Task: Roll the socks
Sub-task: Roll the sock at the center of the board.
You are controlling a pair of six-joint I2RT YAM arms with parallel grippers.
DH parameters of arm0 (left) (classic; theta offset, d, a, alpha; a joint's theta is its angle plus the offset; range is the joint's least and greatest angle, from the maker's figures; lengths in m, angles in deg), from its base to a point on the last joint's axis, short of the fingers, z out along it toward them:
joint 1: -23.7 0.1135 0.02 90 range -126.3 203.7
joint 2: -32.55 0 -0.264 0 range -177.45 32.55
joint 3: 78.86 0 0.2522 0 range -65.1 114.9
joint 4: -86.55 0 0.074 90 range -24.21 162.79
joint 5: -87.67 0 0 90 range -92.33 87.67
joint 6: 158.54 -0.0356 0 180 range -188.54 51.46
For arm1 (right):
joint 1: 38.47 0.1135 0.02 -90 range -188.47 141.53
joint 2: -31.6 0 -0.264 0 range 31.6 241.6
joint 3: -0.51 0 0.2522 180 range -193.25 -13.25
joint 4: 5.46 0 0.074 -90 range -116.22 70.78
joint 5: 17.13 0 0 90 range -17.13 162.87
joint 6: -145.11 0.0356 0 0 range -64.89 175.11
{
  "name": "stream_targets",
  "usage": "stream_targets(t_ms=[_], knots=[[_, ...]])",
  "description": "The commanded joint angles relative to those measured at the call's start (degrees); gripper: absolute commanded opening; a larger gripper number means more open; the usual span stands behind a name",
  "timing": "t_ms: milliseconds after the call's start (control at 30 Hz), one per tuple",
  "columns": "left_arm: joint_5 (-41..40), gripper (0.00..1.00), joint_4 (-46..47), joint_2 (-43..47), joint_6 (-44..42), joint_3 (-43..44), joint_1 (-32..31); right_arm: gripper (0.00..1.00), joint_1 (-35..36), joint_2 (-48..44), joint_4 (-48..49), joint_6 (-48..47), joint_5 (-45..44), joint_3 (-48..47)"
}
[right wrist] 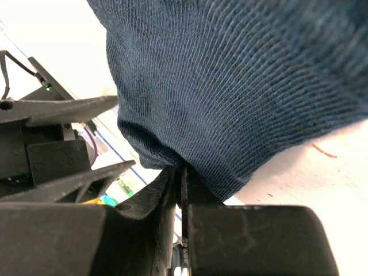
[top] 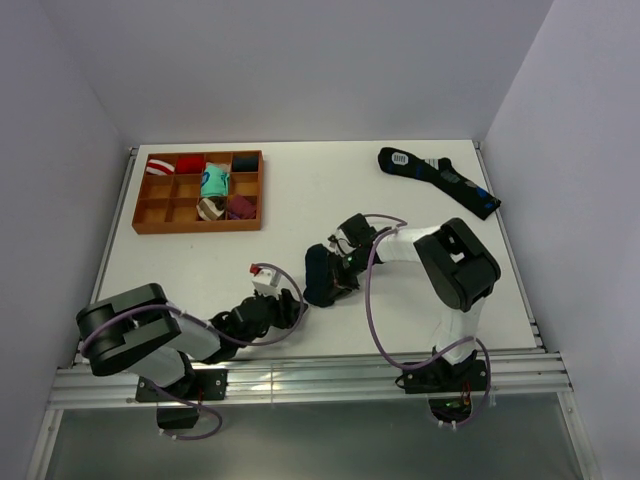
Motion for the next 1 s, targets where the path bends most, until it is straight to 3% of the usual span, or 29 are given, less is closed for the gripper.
stream_targets(t_ms=[0,467,967], knots=[[2.75,0.56,5.46,-2.93,-2.0,1.61,-0.29,0.09,0.02,2.13,-2.75,-1.36,-2.84,-2.02],[-2.08,0.53,4.41,-10.67,-1.48,6.62,-0.29,0.09,0.02,2.57,-5.13,-2.41,-1.17,-3.08],[-3.67,0.38,-3.76,-13.75,-0.42,11.28,-0.29,0.09,0.11,2.4,-5.13,-2.94,-0.55,-2.38]])
